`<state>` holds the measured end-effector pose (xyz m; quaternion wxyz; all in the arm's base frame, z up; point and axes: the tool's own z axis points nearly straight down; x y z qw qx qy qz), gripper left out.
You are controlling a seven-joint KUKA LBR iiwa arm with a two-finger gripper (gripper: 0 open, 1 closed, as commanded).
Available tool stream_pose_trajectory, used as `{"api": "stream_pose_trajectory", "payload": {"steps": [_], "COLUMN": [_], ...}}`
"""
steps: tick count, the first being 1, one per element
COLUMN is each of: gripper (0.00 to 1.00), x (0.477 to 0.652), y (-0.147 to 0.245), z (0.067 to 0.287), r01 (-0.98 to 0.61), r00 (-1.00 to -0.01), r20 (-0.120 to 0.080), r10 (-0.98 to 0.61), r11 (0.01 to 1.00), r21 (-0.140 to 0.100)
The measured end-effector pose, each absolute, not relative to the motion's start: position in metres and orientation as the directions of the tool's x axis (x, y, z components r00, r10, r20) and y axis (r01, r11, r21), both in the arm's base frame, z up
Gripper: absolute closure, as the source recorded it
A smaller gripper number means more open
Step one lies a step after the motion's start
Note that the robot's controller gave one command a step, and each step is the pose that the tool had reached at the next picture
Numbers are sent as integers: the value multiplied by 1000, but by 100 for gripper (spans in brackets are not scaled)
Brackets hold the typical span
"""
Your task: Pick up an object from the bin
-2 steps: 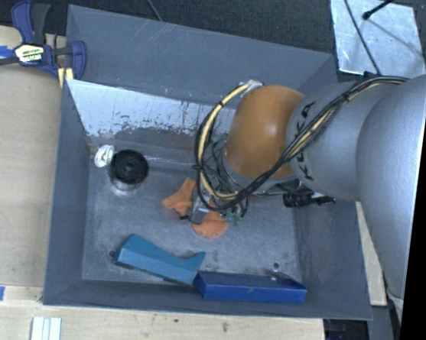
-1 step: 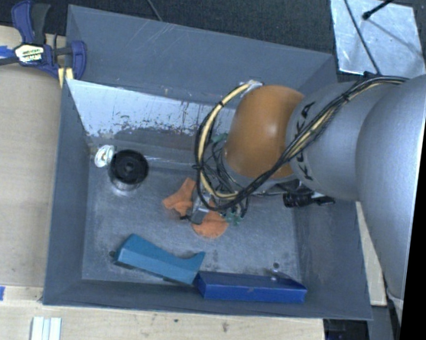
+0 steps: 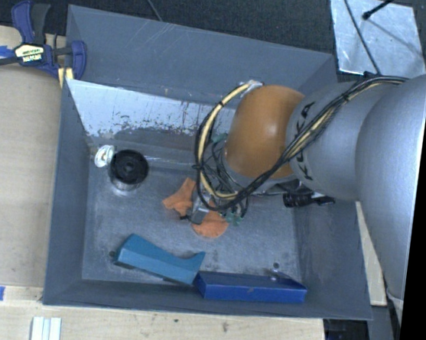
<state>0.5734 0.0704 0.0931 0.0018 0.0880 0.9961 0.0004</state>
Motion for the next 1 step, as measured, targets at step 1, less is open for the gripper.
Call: {"api": "stream_pose_trajectory", "payload": {"steps": [1], "gripper": [100], "x": [573], "y": [70], "z": [93], "r01": [175], "r00": [-985], "r20": [-4], "r10": [175], "r11": [985], "r21": [1]}}
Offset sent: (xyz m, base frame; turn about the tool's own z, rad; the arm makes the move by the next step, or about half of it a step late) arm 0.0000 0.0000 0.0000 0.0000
